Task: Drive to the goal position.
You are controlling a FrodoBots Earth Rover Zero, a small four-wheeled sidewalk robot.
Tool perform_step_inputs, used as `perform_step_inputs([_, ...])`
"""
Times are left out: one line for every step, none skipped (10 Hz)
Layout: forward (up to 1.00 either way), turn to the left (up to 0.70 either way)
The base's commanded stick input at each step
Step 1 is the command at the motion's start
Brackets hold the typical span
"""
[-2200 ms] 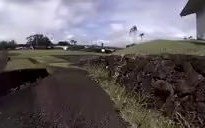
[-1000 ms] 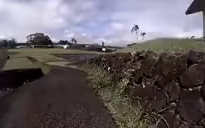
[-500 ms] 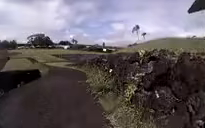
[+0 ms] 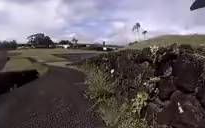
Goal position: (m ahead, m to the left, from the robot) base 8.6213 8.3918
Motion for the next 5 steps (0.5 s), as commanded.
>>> perform_step_inputs([0.50,0.50])
perform_step_inputs([0.50,0.50])
perform_step_inputs([0.50,0.50])
perform_step_inputs([0.50,0.00])
perform_step_inputs([0.50,0.00])
